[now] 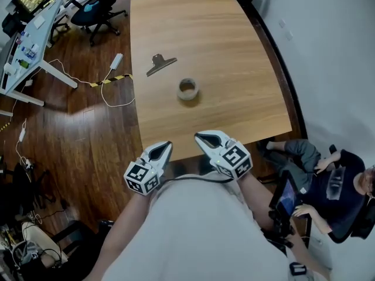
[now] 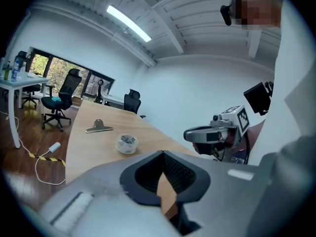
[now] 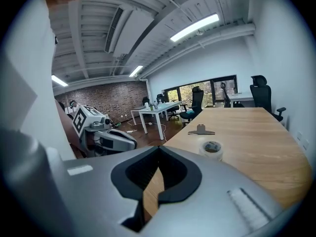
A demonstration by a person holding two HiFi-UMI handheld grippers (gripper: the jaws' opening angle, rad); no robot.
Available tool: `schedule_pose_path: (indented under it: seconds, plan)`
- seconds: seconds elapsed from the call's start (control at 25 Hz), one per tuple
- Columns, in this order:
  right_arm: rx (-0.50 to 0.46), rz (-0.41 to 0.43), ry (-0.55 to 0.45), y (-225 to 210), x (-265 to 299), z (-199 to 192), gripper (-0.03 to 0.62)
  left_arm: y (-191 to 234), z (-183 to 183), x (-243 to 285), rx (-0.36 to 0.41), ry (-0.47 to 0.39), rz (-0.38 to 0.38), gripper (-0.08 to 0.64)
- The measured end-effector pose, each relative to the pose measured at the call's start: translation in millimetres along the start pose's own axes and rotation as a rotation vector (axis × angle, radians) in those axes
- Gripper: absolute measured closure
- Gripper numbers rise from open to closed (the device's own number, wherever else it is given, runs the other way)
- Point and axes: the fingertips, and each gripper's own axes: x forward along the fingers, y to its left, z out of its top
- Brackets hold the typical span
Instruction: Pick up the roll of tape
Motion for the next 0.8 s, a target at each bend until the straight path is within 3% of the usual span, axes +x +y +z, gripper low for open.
schedule_pose_path:
  seconds: [0.44,0.56,0.8]
  plan:
    - [0.073,0.078,-0.004,-69,-10,-9,0.586,-25,25,99,0.035,0.136,-0.056,0.552]
    - [0.082,0.103,-0.010,-86,-13,-6,0.586,-22,29,118,0.038,0.165,-0.025,0.552]
    - [0.106,0.139,-0.016,-116,-18,-13,0.586,-18,23,141,0.116,0.244,0.042,0.552]
